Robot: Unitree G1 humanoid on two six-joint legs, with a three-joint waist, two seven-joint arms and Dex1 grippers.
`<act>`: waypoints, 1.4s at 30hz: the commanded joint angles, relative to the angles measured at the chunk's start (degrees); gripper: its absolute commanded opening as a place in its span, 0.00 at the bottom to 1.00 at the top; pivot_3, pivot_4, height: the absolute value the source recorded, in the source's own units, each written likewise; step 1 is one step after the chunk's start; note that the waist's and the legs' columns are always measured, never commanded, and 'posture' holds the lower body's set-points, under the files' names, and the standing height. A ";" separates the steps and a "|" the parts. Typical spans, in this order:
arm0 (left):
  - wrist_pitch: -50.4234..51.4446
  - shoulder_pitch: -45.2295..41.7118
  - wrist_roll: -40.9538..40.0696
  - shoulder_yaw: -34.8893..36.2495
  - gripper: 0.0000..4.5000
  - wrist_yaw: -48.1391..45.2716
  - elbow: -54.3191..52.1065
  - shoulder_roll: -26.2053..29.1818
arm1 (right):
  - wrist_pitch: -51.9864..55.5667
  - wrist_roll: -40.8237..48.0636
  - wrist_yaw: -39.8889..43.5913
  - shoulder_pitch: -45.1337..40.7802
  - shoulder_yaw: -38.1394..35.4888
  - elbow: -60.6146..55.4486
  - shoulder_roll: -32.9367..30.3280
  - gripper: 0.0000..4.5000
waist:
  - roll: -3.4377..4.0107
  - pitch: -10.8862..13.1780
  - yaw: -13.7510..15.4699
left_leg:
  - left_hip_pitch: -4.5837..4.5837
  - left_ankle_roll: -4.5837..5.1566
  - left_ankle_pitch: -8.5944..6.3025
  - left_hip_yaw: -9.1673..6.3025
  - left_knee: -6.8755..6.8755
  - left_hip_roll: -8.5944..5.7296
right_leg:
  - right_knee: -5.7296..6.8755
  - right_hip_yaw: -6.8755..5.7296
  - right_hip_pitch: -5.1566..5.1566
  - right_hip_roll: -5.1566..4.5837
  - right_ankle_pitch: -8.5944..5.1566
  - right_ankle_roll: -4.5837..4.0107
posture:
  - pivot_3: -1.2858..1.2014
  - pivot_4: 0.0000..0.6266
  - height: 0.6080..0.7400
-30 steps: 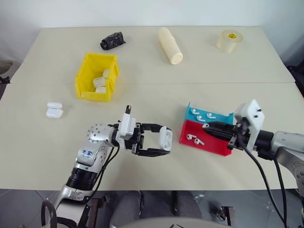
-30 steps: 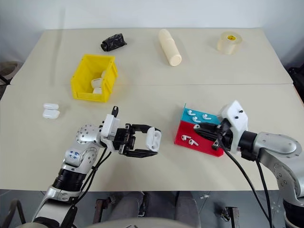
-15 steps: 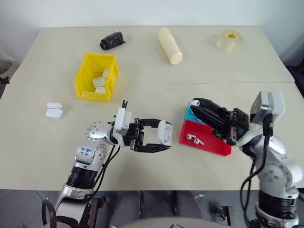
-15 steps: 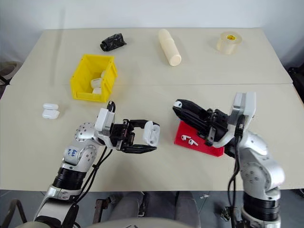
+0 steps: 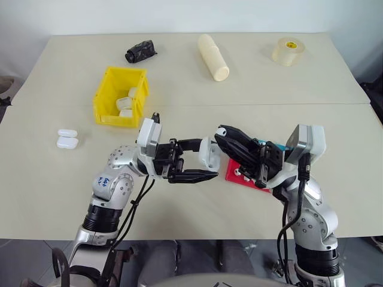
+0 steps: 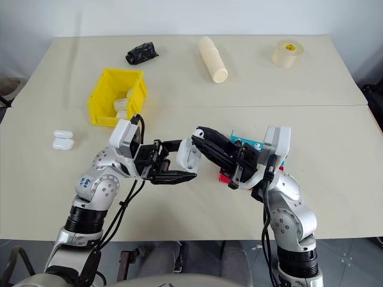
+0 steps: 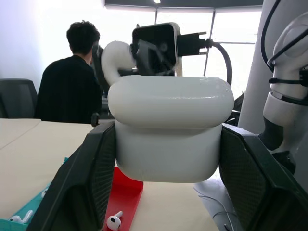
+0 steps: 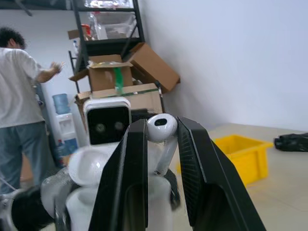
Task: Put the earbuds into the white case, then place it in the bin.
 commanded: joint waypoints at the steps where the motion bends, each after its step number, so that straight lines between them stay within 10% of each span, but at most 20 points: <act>1: 0.32 -0.97 -1.79 0.82 0.62 0.37 -2.75 -0.32 | -2.99 -1.03 0.78 0.54 1.24 0.00 0.48 0.11 | 0.00 0.00 -0.04 | 0.00 0.00 0.00 0.00 0.00 0.00 | 0.00 0.00 0.00 0.00 0.00 0.00 | 0.52 0.24 1.00; 42: 1.92 -3.01 -2.30 2.67 0.62 2.06 -2.54 -2.22 | -9.70 -3.37 3.40 5.39 2.02 3.28 -7.64 0.11 | 0.00 0.00 0.04 | 0.00 -0.01 0.00 0.01 0.01 0.00 | -0.01 0.01 0.00 0.00 0.00 -0.01 | 0.52 0.24 1.00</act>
